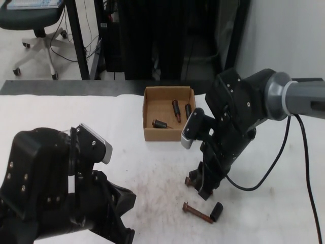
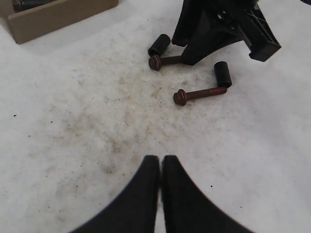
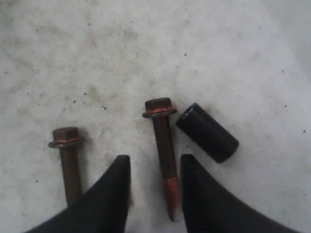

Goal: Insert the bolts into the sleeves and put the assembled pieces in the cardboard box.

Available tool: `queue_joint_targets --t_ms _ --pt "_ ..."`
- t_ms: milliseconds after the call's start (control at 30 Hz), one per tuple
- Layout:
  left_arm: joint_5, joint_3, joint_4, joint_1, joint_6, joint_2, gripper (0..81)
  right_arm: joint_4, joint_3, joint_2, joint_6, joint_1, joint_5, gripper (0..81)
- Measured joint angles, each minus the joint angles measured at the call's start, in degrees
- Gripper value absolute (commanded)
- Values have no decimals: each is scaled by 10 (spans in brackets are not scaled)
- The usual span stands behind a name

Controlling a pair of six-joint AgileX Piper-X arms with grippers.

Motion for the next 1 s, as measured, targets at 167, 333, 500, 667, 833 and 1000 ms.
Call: queue_joint_targets --t_ms 167,333,500,667,833,1000 --pt "0 0 0 0 0 0 38 -14 8 6 -20 0 0 321" --pt "0 0 0 0 0 0 38 -34 9 14 -25 0 10 321" --pt "0 0 0 0 1 0 38 -45 9 16 -36 0 24 321" --pt "0 0 0 0 11 0 38 -48 9 16 -47 0 28 321" --pt "-5 0 0 0 14 0 38 -57 9 17 -60 0 28 321" --pt "-5 0 0 0 13 0 38 -57 7 41 -68 0 27 321"
